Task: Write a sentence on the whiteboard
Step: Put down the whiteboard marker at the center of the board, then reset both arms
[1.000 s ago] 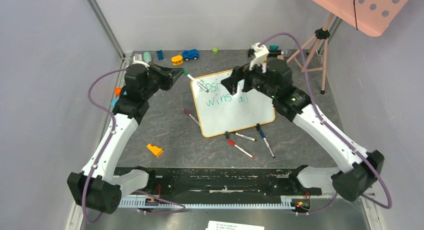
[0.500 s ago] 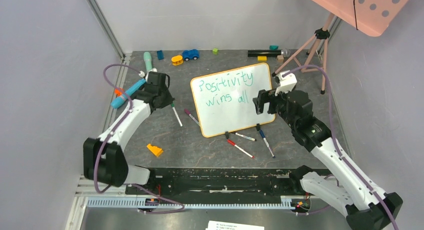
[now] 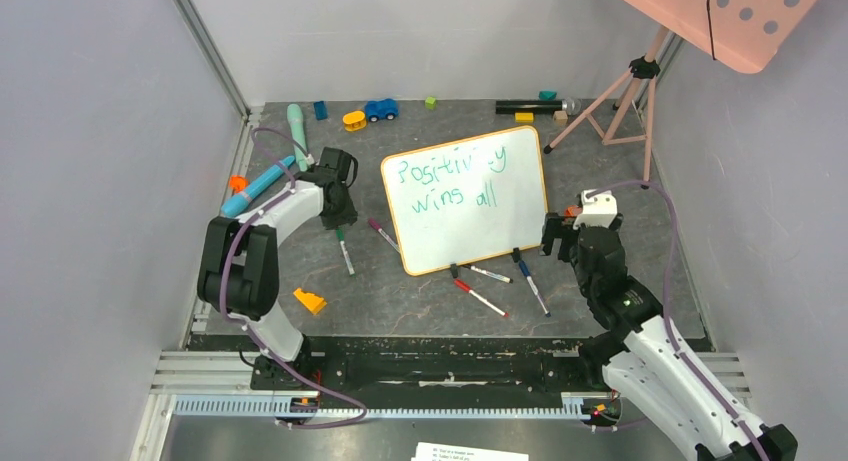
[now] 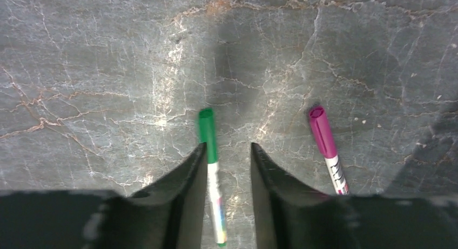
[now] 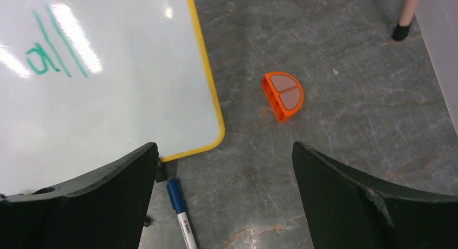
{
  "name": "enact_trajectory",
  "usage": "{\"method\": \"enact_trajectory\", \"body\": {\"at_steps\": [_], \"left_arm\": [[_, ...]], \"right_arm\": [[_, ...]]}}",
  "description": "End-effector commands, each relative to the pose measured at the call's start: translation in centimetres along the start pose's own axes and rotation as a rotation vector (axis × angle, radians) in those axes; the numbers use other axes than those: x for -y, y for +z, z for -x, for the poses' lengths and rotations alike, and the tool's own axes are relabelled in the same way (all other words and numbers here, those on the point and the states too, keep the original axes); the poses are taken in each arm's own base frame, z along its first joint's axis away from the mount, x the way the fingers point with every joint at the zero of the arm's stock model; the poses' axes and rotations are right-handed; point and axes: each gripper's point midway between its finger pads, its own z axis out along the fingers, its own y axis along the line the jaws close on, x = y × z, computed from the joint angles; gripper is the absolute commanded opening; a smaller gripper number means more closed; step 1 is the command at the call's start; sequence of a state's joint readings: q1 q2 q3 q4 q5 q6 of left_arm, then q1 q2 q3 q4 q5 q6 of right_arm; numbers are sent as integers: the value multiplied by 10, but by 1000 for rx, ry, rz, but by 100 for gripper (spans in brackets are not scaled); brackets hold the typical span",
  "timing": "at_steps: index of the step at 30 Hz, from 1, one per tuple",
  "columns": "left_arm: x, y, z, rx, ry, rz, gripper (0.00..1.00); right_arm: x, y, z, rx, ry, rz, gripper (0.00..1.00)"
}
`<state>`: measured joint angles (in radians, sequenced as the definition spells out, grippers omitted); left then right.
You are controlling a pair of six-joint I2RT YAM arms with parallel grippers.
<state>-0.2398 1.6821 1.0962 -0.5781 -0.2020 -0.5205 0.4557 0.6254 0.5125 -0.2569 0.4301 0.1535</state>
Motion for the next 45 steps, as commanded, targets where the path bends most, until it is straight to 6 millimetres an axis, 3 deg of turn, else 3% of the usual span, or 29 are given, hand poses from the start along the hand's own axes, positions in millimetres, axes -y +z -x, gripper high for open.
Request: {"method": "enact_trajectory", "body": {"at_steps": [1, 4, 5, 6, 13, 17, 21, 23, 26, 28, 31, 36, 37, 41, 45], "left_arm": [[1, -4, 14, 74, 61, -21, 53], [-2, -12, 15, 85, 73, -23, 89], [-4, -17, 16, 90, 71, -16, 97], [-6, -22, 16, 97, 66, -13, 99], [-13, -61, 13, 190, 7, -80, 100], [-35, -81, 20, 367, -33, -69, 100], [-57, -81, 28, 472, -30, -6, 100], [-59, -79, 37, 554, 0, -11, 100], [-64, -83, 53, 707, 43, -4, 100], [-66, -80, 58, 762, 71, 2, 100], [-65, -73, 61, 838, 86, -34, 99], [-66, -66, 58, 1005, 58, -96, 97], [-66, -64, 56, 1007, 77, -91, 97], [-68, -58, 60, 1009, 129, -53, 97], [-65, -50, 64, 1011, 160, -55, 97]], "right_arm": [[23, 0, -5, 36, 91, -120, 94], [34, -1, -17, 1, 116, -178, 94], [37, -1, -17, -6, 117, -189, 94], [40, -2, -17, -19, 116, -207, 94], [76, -2, -23, -148, 129, -355, 94], [121, 2, -35, -190, 228, -491, 94], [148, 10, -51, -154, 245, -637, 92], [156, 21, -52, -55, 188, -644, 93], [152, 33, -62, 87, 126, -579, 94], [134, 40, -67, 183, 78, -448, 93], [115, 34, -80, 289, 28, -333, 91], [93, 30, -80, 345, -4, -237, 93], [90, 30, -73, 376, -11, -221, 94], [97, 44, -70, 330, -44, -262, 95], [97, 42, -73, 337, -49, -263, 95]]}}
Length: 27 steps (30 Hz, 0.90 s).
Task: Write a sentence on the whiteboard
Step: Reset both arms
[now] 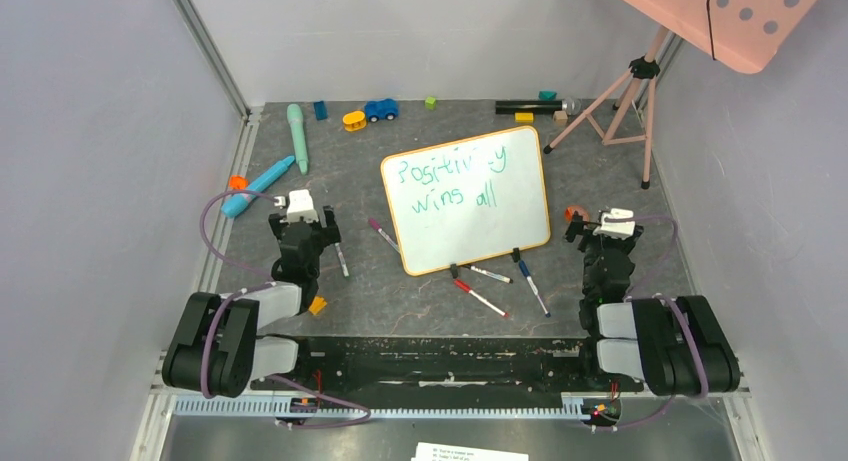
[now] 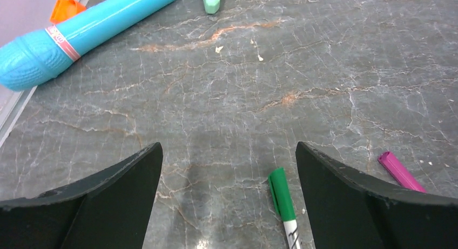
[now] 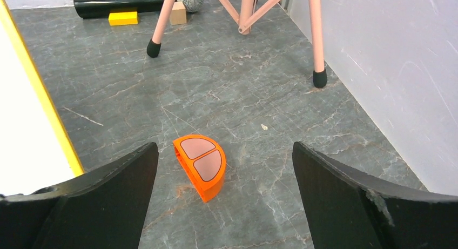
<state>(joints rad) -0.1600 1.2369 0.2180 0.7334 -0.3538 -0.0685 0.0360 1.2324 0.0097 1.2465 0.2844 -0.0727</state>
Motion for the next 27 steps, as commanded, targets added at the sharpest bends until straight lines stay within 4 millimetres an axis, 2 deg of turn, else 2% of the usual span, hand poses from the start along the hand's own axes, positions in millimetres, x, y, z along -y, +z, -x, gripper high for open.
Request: {"method": "enact_trajectory", "body": {"at_steps": [1, 7, 9, 12, 15, 27], "left_arm": [[4, 13, 42, 157, 29, -26, 96], [20, 23, 27, 144, 63, -105, 91], [17, 28, 23, 146, 53, -86, 91], [14, 30, 23, 133, 41, -67, 100], [6, 30, 24, 141, 24, -20, 100], [7, 30, 24, 142, 23, -22, 100]], "right_arm": [[7, -35, -23, -6, -34, 11, 95], [2, -29, -29, -34, -56, 23, 98], [2, -29, -28, -32, -57, 21, 98], [2, -29, -28, -33, -59, 22, 98], [-8, -24, -30, -45, -82, 75, 98], [-8, -24, -31, -47, -86, 76, 98]]}}
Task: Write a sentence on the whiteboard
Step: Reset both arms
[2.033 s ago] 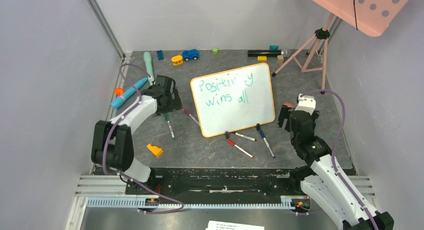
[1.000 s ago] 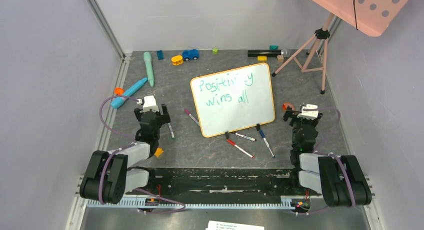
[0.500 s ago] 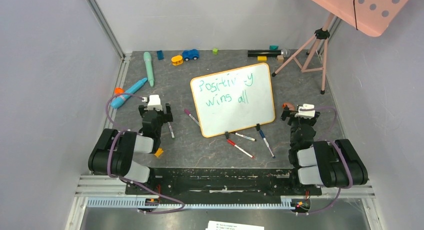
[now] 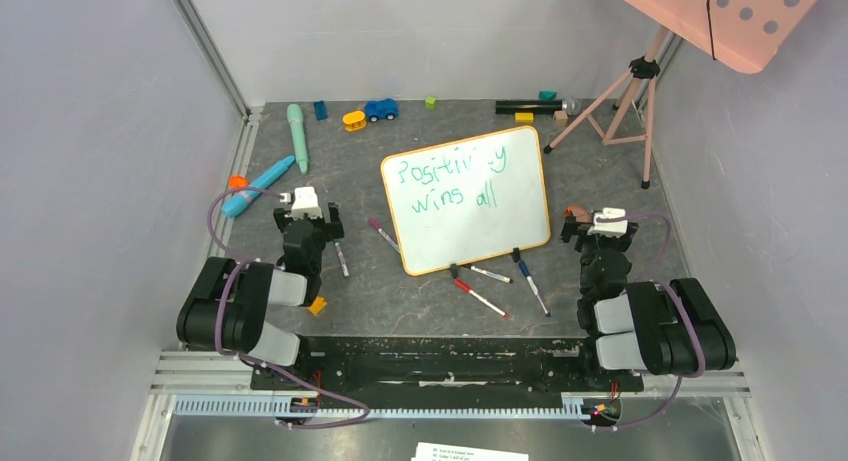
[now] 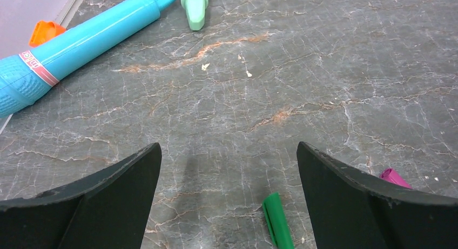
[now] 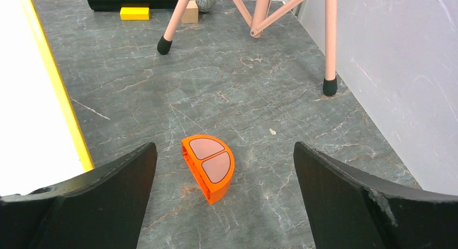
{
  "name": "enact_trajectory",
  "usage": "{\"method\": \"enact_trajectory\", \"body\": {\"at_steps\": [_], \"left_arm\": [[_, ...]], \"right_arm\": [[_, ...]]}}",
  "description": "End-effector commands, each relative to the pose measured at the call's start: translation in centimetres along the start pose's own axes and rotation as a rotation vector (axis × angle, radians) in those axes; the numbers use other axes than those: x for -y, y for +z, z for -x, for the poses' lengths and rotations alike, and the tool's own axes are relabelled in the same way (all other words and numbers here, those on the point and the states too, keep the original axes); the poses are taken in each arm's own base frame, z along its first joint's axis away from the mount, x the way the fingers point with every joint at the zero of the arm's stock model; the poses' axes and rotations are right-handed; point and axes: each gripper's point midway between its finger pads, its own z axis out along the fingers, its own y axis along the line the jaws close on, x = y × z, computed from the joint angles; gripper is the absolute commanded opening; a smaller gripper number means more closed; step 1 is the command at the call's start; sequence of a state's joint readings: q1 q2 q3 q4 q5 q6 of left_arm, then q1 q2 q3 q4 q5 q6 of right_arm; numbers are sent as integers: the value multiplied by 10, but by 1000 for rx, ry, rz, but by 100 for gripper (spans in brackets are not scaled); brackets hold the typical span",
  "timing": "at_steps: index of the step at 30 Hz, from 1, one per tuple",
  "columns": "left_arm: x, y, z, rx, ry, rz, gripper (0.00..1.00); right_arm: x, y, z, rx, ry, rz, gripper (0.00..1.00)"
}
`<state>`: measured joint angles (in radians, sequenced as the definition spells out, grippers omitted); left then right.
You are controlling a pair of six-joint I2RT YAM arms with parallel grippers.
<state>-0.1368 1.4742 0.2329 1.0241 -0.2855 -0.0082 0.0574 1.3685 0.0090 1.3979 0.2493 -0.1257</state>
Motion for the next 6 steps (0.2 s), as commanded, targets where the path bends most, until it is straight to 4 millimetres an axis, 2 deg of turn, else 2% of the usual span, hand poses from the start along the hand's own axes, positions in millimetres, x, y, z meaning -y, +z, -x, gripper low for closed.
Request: {"method": "enact_trajectory", "body": {"at_steps": [1, 6], "left_arm": [[-5, 7, 24, 81, -7, 28, 100], [-5, 6, 24, 80, -7, 28, 100]], "right_arm": [[1, -28, -27, -66, -36, 25, 98], [-2, -27, -27, -68, -48, 41, 98]]}}
